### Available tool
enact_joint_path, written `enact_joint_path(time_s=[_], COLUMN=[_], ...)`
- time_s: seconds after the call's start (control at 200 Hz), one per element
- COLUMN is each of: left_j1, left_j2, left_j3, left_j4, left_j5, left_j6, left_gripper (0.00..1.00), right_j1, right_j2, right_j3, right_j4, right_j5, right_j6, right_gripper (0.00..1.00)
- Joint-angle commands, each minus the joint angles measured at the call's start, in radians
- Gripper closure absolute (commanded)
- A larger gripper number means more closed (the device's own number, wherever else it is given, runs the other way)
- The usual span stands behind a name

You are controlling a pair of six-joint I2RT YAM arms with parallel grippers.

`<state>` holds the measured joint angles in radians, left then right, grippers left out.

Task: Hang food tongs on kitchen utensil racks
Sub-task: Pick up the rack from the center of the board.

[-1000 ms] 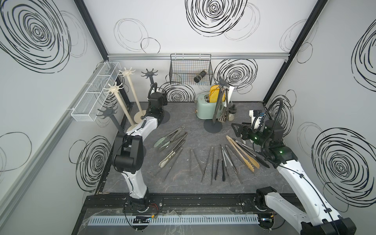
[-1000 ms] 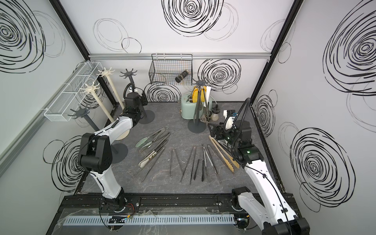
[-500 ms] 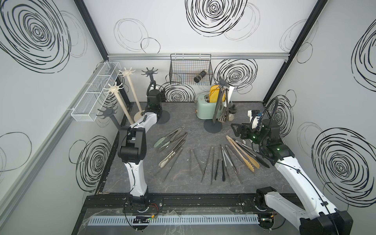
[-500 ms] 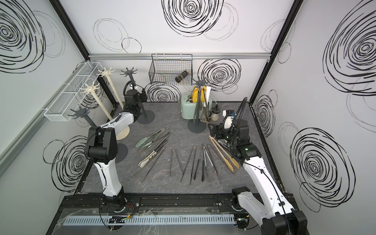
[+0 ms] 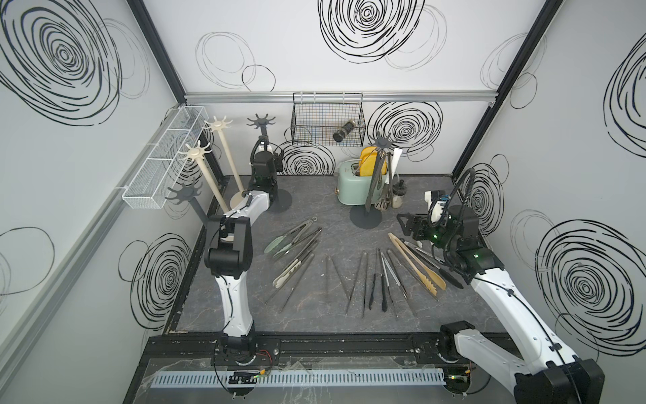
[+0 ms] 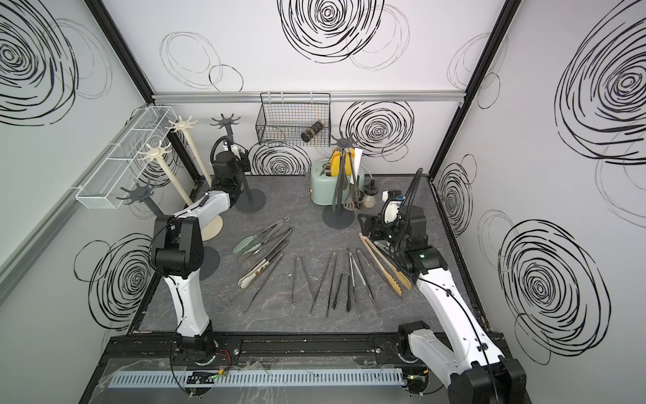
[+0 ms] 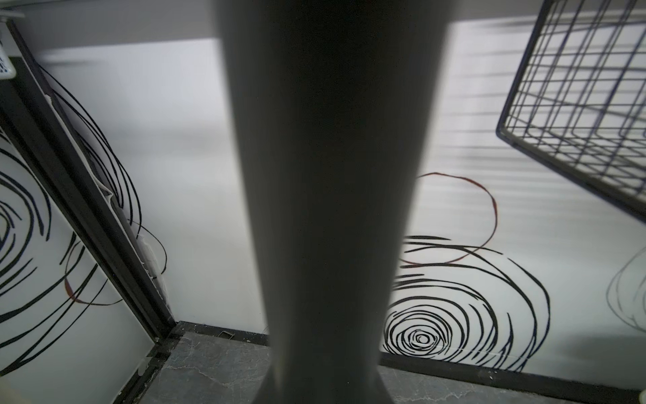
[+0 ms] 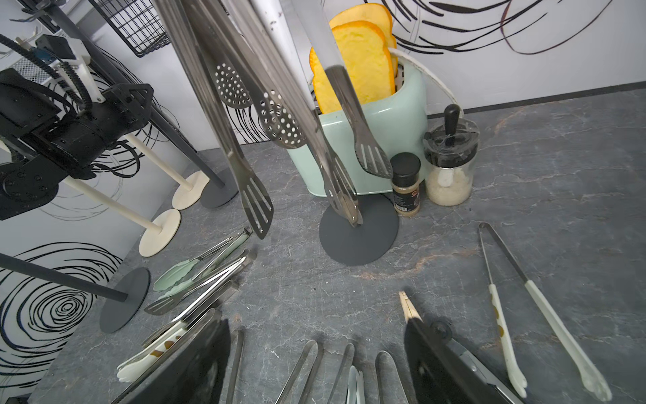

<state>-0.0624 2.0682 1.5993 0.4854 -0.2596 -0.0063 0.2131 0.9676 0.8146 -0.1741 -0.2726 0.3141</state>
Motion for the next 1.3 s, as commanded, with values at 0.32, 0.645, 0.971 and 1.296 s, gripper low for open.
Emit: enact_joint_path(time_s=[0.32,0.645,0.971,1.296], left_j1=[-0.008,-0.064,-0.169,-0.38], left_j2=[-0.101,-0.244,-0.45,-0.572], left_j3=[-0.012,-0.055,-0.201,-0.308], left_j4=[0.076,0.059,0.036,0.049], left_j5=[0.055,0.05,0.033,0.063], left_j6=[-0.008,0.008,-0.019,-0.053], left_gripper=[1.0,1.0,1.0,1.0], right_j1=[-0.009,-0.014,-0.039,-0.051], right_j2=[-0.03,-0.105,-0.166,-0.195], right_j3=[-0.006,-0.044,-0.047,-0.049], right_j4=[-0.031,-0.037,-0.062,-0.054], right_j5=[0.027,0.026,0.004,-0.001], right_j6=[-0.011,-0.013,-0.042,-0.047], right_gripper=[0.2,0.2,0.2,0.2])
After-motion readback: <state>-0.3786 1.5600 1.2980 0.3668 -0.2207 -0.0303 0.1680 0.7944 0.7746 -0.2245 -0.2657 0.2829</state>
